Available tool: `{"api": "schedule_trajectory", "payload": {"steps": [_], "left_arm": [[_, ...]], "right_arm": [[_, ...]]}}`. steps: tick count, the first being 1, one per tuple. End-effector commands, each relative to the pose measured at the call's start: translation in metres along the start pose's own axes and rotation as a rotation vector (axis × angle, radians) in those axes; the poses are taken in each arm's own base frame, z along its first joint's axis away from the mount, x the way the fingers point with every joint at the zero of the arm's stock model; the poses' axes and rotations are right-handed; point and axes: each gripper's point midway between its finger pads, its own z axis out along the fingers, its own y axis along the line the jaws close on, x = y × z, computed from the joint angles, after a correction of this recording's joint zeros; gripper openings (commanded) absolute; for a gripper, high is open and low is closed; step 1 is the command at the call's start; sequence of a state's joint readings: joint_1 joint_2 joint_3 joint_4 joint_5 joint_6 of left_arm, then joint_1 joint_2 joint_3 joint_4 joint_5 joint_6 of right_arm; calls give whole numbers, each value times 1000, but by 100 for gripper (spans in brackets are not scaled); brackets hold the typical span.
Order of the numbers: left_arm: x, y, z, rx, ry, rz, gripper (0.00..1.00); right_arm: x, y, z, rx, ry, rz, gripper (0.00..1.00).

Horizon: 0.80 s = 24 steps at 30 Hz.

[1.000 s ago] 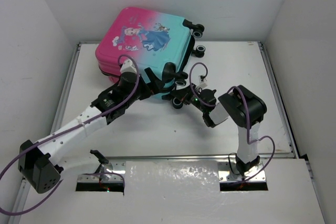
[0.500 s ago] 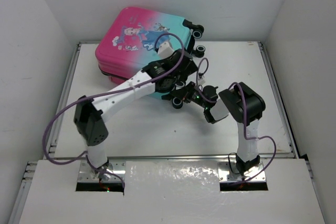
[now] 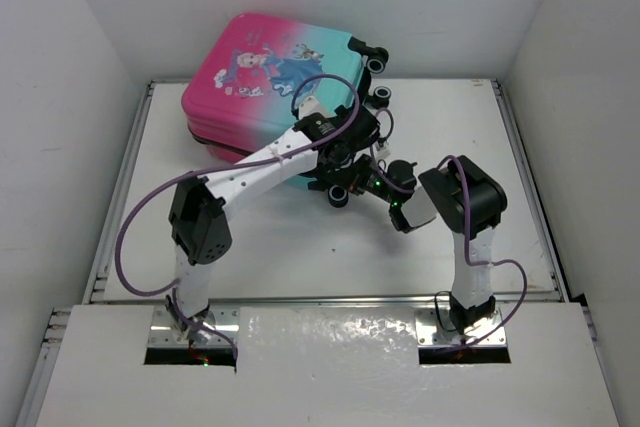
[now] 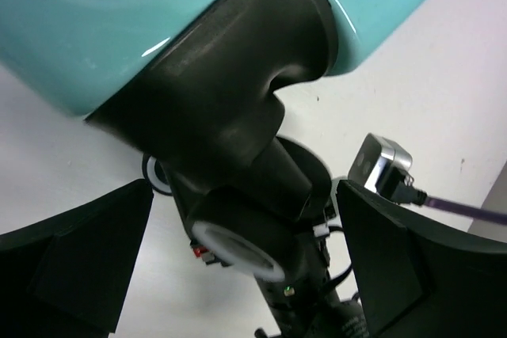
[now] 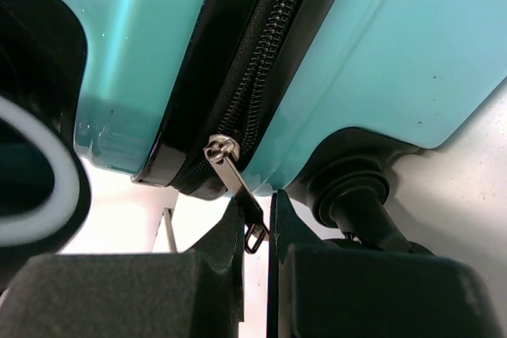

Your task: Pack the luggage

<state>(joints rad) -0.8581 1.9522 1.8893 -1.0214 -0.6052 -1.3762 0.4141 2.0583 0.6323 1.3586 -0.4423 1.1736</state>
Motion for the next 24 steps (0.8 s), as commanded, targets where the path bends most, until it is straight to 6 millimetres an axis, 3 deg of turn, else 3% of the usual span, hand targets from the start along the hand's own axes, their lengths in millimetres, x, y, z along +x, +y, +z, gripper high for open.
{"api": "schedule_trajectory", "payload": {"steps": [1, 5, 6, 7, 8, 10, 11, 12, 16, 20, 24], "left_arm": [[-8, -8, 5, -19, -52, -35, 100], [-6, -12, 19, -30, -56, -17, 95], [-7, -12, 21, -31, -57, -10, 86], [-9, -11, 24, -34, -59, -8, 74], [-10, -11, 23, -28, -59, 6, 34], [-14, -7, 23, -34, -62, 7, 0], [-17, -4, 22, -26, -65, 1, 0], [-18, -3, 22, -19, -65, 1, 0], [-28, -3, 13, 70, -89, 32, 0], [-42, -8, -6, 292, -98, -10, 0], [-49, 13, 1, 305, -75, 29, 0]], "right_arm": [[-117, 58, 1, -193, -443, -194, 0], [-111, 67, 8, -247, -389, -225, 0], [-110, 71, 9, -262, -377, -225, 0], [-110, 73, 8, -266, -374, -228, 0], [-111, 78, 6, -274, -378, -230, 0], [-116, 79, -2, -257, -410, -185, 0], [-124, 87, -8, -261, -443, -176, 0], [-124, 84, -14, -240, -461, -139, 0], [-158, 73, -27, -159, -642, -46, 0], [-182, 58, -38, -144, -723, 28, 0], [-200, 56, -54, -158, -763, 73, 0]]}}
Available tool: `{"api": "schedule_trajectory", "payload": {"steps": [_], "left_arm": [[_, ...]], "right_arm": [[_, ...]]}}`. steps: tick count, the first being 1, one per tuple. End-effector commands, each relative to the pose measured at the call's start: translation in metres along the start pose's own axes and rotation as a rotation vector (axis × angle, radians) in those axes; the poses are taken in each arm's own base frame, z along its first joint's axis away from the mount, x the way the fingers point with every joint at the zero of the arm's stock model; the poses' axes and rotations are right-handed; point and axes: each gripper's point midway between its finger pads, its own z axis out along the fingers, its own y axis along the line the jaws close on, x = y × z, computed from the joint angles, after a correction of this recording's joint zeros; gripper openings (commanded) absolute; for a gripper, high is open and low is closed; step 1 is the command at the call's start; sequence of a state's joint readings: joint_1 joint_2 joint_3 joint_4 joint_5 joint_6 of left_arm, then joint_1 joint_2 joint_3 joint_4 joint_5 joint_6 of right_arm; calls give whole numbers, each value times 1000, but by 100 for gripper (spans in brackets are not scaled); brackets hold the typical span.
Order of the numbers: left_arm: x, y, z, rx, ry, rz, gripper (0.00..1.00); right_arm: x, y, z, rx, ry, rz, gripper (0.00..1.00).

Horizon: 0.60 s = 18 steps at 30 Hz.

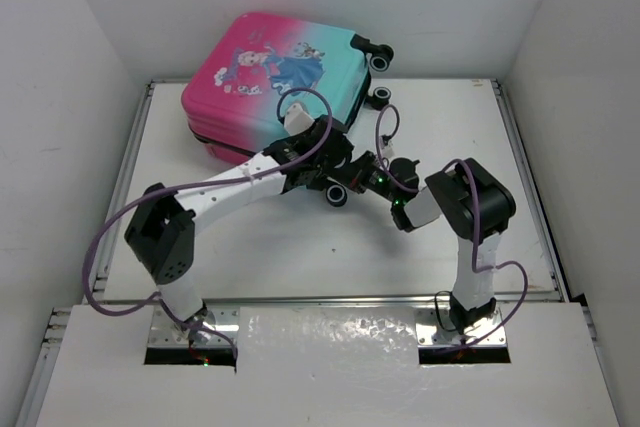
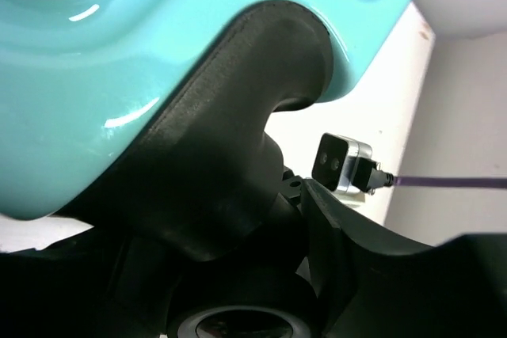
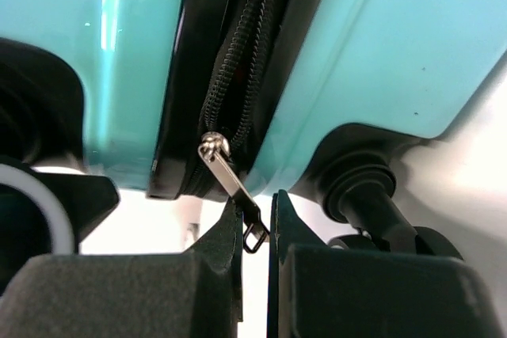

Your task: Pack the luggage

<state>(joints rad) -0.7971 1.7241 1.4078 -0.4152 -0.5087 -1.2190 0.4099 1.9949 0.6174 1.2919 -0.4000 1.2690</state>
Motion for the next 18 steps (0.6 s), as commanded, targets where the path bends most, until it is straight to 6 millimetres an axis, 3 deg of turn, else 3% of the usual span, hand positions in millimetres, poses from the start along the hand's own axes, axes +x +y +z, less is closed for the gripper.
{"api": "schedule_trajectory", "payload": {"steps": [1, 4, 7, 9, 10, 11, 12, 13, 14, 15, 17, 18], "left_arm": [[-46, 4, -21, 65, -63, 106, 0], [-43, 0, -22, 176, -29, 132, 0], [-42, 5, -23, 191, -16, 177, 0], [-40, 10, -25, 194, -11, 200, 0], [-39, 12, -25, 201, -4, 208, 0], [-40, 14, -24, 201, 3, 206, 0], [-40, 17, -26, 202, 2, 209, 0], [-41, 18, -26, 203, 2, 214, 0], [-44, 19, -25, 203, 5, 217, 0], [-46, 18, -27, 211, 5, 236, 0], [-50, 16, -29, 220, 12, 271, 0], [-52, 11, -32, 235, 14, 286, 0]], "right_arm": [[-187, 69, -50, -242, -710, 4, 0], [-190, 78, -62, -256, -722, 7, 0], [-201, 68, -71, -244, -745, 49, 0], [-208, 56, -64, -226, -717, 67, 0], [-217, 65, -53, -247, -702, 38, 0], [-215, 57, -39, -213, -648, 19, 0], [-196, 55, -20, -229, -513, -33, 0], [-197, 78, -5, -306, -446, -145, 0], [-183, 96, -2, -401, -372, -233, 1], [-152, 101, -1, -459, -228, -291, 9], [-124, 99, -11, -473, -162, -418, 32], [-99, 96, -11, -470, -80, -460, 44]]}}
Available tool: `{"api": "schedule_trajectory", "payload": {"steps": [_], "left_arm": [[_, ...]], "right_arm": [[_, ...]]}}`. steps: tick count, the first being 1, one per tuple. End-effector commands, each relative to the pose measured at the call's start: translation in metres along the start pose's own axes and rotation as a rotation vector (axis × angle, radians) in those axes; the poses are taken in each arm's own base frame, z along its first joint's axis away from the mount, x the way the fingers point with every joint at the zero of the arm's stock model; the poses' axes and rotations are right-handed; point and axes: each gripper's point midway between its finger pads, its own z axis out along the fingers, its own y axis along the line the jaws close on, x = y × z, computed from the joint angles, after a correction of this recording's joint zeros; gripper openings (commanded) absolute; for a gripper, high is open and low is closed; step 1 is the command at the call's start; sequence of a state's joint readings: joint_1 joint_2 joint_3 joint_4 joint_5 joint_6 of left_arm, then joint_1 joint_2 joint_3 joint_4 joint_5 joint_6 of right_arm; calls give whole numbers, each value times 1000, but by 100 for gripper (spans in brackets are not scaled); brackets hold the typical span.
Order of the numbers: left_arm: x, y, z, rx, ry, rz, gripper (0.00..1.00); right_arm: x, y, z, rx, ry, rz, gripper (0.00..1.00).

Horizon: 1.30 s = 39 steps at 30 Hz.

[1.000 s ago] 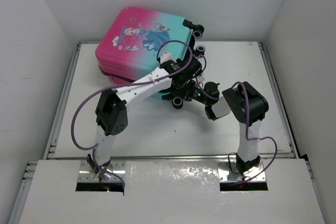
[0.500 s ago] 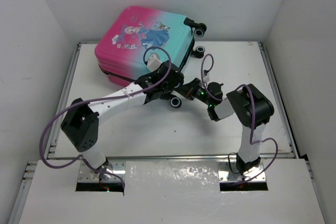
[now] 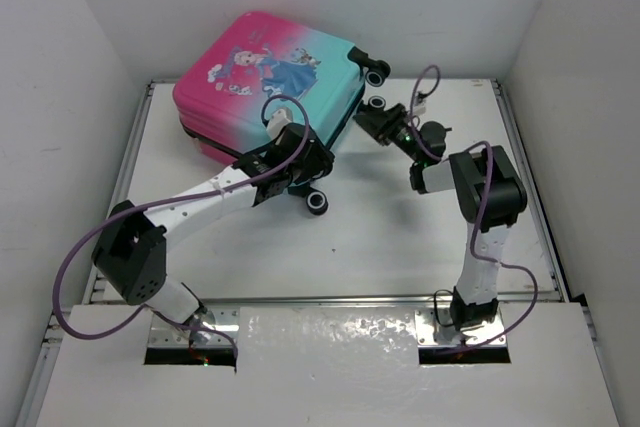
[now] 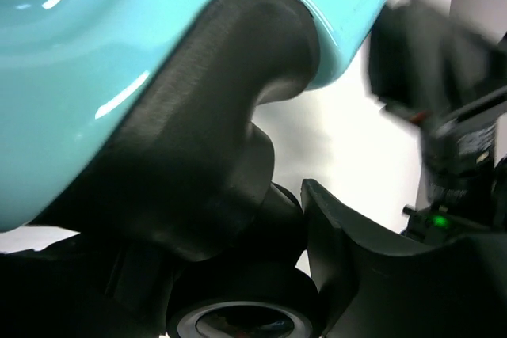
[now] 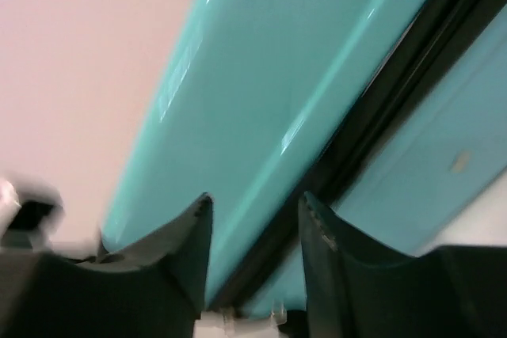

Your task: Pack the luggage

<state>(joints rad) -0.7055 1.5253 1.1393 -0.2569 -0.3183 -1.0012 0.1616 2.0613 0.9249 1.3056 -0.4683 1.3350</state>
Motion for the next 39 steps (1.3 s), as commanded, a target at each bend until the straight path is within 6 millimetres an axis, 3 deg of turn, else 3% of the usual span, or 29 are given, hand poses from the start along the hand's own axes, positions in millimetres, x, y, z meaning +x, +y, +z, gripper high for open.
{"api": "schedule_trajectory", "payload": {"steps": [1, 3, 4, 6, 9, 14, 22, 24, 35, 39], "left_arm": [[-42, -27, -15, 127, -68, 175, 0], [-43, -36, -18, 163, -51, 204, 0], [-43, -37, -18, 169, -48, 205, 0], [-41, -46, -21, 221, -30, 219, 0], [-37, -58, -25, 289, -7, 224, 0], [-43, -64, -35, 312, -14, 212, 0], [-45, -65, -38, 322, -14, 204, 0], [-45, -68, -39, 335, -10, 206, 0], [-39, -77, -41, 383, 22, 212, 0], [-34, -79, -42, 405, 44, 213, 0]], "right_arm": [[68, 68, -32, -370, 219, -468, 46], [110, 63, -36, -311, 347, -541, 52], [116, 43, -38, -242, 347, -674, 52], [139, 42, -47, -204, 388, -710, 52], [152, 52, -60, -232, 321, -730, 51], [166, 28, -56, -167, 316, -816, 45], [179, 28, -43, -180, 260, -835, 46], [173, 24, -36, -145, 222, -872, 46], [159, 43, -9, -149, 98, -889, 48], [156, 47, 0, -157, 68, -883, 36]]}}
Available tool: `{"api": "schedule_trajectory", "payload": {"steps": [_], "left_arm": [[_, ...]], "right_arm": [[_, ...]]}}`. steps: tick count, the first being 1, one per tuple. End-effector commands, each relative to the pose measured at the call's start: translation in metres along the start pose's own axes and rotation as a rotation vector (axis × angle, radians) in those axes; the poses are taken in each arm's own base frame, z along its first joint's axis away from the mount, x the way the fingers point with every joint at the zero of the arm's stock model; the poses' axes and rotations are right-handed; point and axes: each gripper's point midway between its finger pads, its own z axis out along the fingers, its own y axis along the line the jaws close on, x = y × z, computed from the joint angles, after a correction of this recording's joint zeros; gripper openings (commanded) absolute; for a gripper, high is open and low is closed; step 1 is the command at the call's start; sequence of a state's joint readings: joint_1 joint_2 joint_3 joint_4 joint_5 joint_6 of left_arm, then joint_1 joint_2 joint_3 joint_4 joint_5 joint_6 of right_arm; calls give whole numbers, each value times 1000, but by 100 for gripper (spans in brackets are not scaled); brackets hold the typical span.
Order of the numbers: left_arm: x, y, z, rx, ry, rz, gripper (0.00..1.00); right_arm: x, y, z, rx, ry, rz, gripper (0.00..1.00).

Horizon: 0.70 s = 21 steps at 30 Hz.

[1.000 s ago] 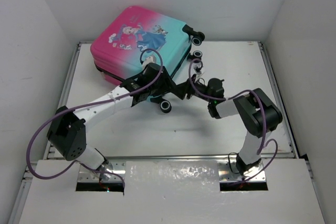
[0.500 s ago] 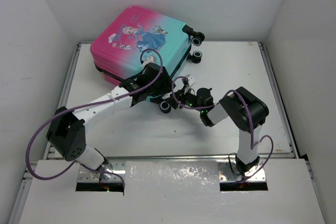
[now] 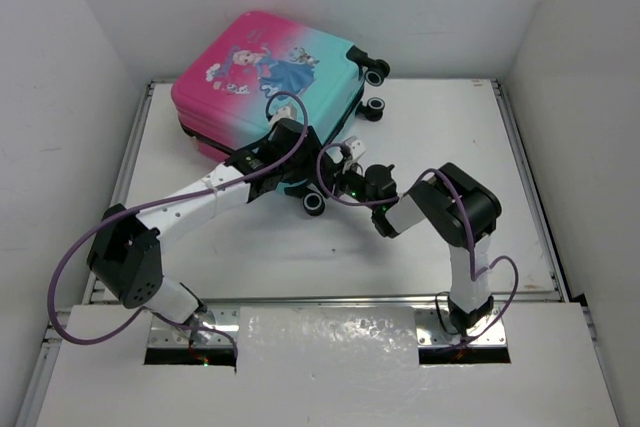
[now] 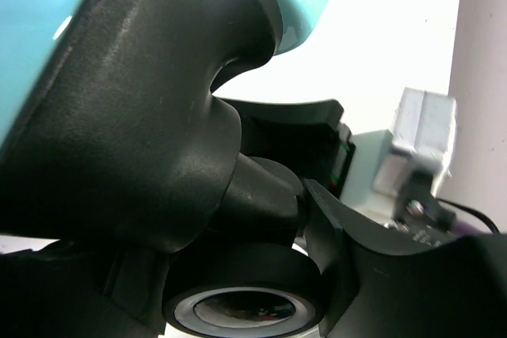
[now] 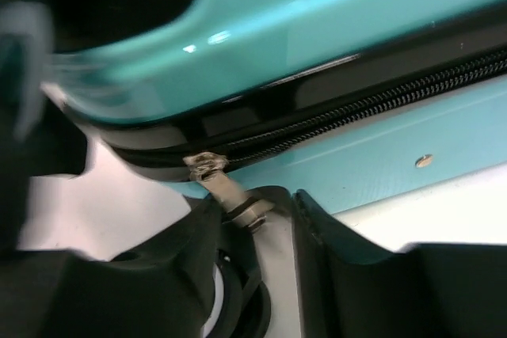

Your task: Pack the luggage

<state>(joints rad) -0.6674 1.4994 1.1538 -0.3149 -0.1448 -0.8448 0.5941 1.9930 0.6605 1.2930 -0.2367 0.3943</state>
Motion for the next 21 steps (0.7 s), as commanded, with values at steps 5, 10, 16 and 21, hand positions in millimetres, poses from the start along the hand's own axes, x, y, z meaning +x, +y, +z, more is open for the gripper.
{"api": "schedule_trajectory", "payload": {"steps": [5, 10, 16, 21], "left_arm": [[-44, -73, -29, 336, -88, 106, 0], [-41, -68, -28, 328, -85, 110, 0], [-43, -59, -27, 288, -99, 114, 0], [-50, -38, -26, 205, -145, 99, 0]], "right_arm": [[-80, 20, 19, -52, -292, -45, 28], [-106, 30, 10, -77, -401, 12, 8], [-106, 16, 13, -18, -392, 98, 0], [-94, -24, 7, 166, -347, 167, 0]]}}
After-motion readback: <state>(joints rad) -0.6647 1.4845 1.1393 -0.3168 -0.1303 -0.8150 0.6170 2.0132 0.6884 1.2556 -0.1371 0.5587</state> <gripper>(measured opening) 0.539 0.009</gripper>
